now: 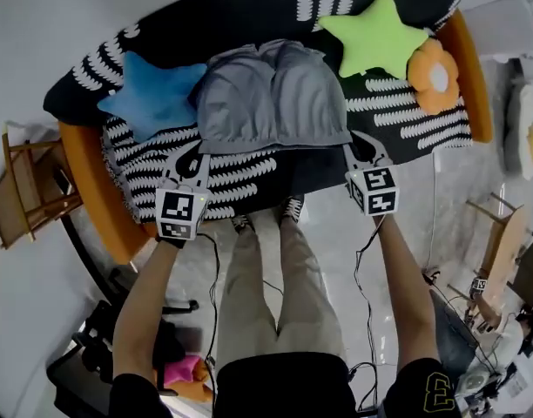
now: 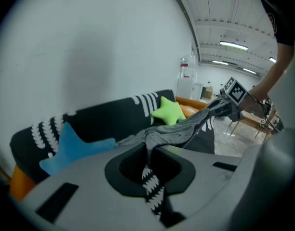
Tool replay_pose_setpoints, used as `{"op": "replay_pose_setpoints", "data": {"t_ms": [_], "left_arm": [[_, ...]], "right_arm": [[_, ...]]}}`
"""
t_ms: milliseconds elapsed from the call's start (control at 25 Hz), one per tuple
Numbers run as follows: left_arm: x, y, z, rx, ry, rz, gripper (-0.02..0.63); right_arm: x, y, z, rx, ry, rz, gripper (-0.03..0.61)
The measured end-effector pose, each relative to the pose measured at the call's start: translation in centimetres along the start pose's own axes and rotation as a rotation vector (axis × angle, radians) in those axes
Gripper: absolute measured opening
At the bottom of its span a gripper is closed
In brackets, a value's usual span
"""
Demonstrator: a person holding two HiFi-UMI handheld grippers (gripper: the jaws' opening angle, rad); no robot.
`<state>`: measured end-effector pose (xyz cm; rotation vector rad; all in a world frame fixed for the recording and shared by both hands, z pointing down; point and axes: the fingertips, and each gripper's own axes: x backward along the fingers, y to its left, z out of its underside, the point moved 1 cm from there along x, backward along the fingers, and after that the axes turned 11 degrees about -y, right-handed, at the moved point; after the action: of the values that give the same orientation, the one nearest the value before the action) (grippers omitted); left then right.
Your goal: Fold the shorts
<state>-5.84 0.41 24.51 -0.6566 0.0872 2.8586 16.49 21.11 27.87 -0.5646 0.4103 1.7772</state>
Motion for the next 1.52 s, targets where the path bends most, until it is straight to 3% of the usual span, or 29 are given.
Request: {"op": "replay_pose_setpoints", "data": {"t_ms": [240, 400, 560, 680, 880, 1040, 1160, 1240, 1320, 1400, 1520], "left_arm": [[-1.1, -5.3, 13.8, 0.025, 0.140, 0.059, 0.025], [-0.1, -7.7, 19.4, 0.035, 0.161, 0.087, 0.025], [1.7, -9.3, 23.8, 0.069, 0.235, 0.091, 0.025], [2.0, -9.5, 25.3, 0.122, 0.273, 0.063, 0.025], [2.1, -9.4, 25.8, 0.134, 0.284, 0.056, 0.025], [2.0, -9.3, 26.5, 0.152, 0.291, 0.055, 0.025], [2.3, -9.9, 27.3, 0.181, 0.307, 0.037, 0.025], [2.6, -10.6, 28.1, 0.191, 0.322, 0.037, 0.025], [2.5, -11.3, 29.2, 0.194, 0.337, 0.050, 0.025], [2.4, -11.5, 30.4, 0.214, 0.346, 0.047, 0.025], [2.2, -11.0, 31.1, 0.241, 0.345, 0.021, 0.025]], "right_arm": [[-0.7, 2.5, 15.3, -0.046, 0.173, -0.001, 0.054], [0.1, 4.2, 21.0, -0.108, 0.234, 0.017, 0.054], [0.8, 5.9, 25.1, -0.191, 0.288, 0.020, 0.061], [0.9, 6.6, 26.6, -0.220, 0.326, 0.031, 0.060], [0.9, 6.9, 27.3, -0.245, 0.341, 0.066, 0.063], [0.5, 5.8, 28.0, -0.280, 0.334, 0.104, 0.129], [0.6, 5.3, 27.9, -0.469, 0.329, 0.171, 0.131], [0.8, 5.5, 27.3, -0.664, 0.345, 0.234, 0.050], [0.5, 5.5, 26.9, -0.817, 0.352, 0.291, 0.031], [0.1, 5.4, 27.0, -0.902, 0.341, 0.326, 0.031], [-0.8, 5.6, 27.1, -0.951, 0.319, 0.339, 0.034]]}}
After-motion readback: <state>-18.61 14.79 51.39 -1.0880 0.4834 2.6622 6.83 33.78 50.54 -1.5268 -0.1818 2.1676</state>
